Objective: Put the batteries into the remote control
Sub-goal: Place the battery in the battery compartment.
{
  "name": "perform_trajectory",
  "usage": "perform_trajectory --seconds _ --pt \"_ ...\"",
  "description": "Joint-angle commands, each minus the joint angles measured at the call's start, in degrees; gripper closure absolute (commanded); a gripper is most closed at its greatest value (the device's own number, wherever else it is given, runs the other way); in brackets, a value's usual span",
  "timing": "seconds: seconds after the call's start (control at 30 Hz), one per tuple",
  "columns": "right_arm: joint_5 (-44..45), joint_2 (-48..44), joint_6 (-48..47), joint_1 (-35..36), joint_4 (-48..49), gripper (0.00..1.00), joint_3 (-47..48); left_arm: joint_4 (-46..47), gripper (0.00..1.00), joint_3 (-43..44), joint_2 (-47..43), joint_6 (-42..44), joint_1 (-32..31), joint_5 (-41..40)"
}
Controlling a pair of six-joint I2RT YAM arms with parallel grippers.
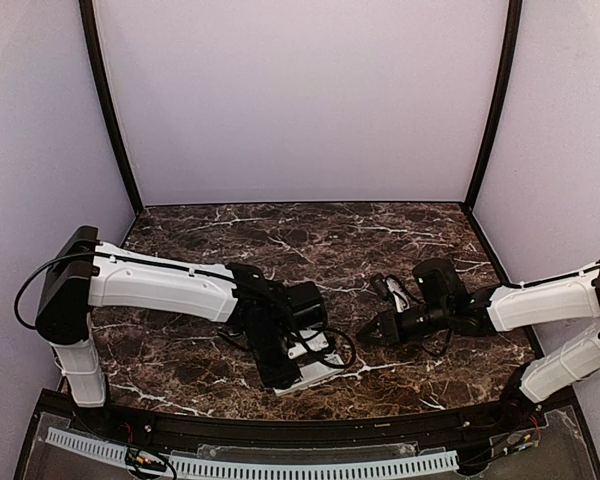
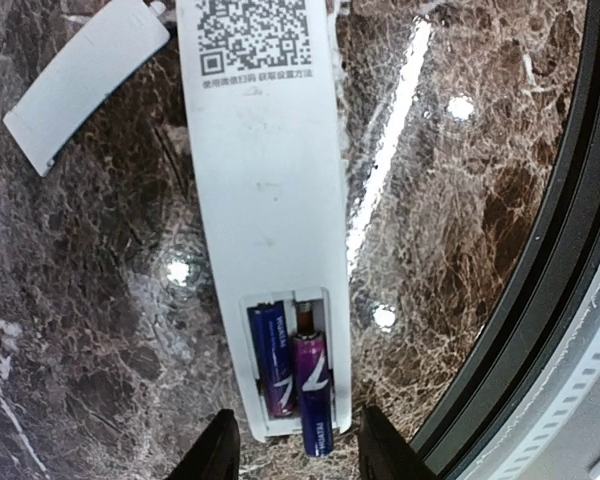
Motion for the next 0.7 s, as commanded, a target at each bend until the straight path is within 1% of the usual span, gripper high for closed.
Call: perform_trajectory --seconds 0.0,0.1,0.27,0.4,0.67 --pt "-1.8 0.1 0.0 -0.5 2.1 0.75 0.1 2.8 0.56 -3.2 -7.6 -0.2 1.3 1.4" --pt "-3.2 0.9 0.3 -0.5 3.4 0.75 0.0 5.6 0.52 -8.6 -12.7 -0.3 2.2 2.2" --pt "-6.1 3.5 1.4 -0.3 6.5 0.73 -0.2 12.6 0.51 -16.2 -19.3 -0.9 3.4 3.8" --pt "-7.3 6.7 1.7 0.4 7.8 0.72 0.3 15.4 0.52 -20.4 -20.7 -1.0 4.4 4.3" --pt "-8.4 10.7 2.6 1.6 10.1 0.71 1.4 19.3 0.55 -22.8 -19.0 -0.6 4.5 5.3"
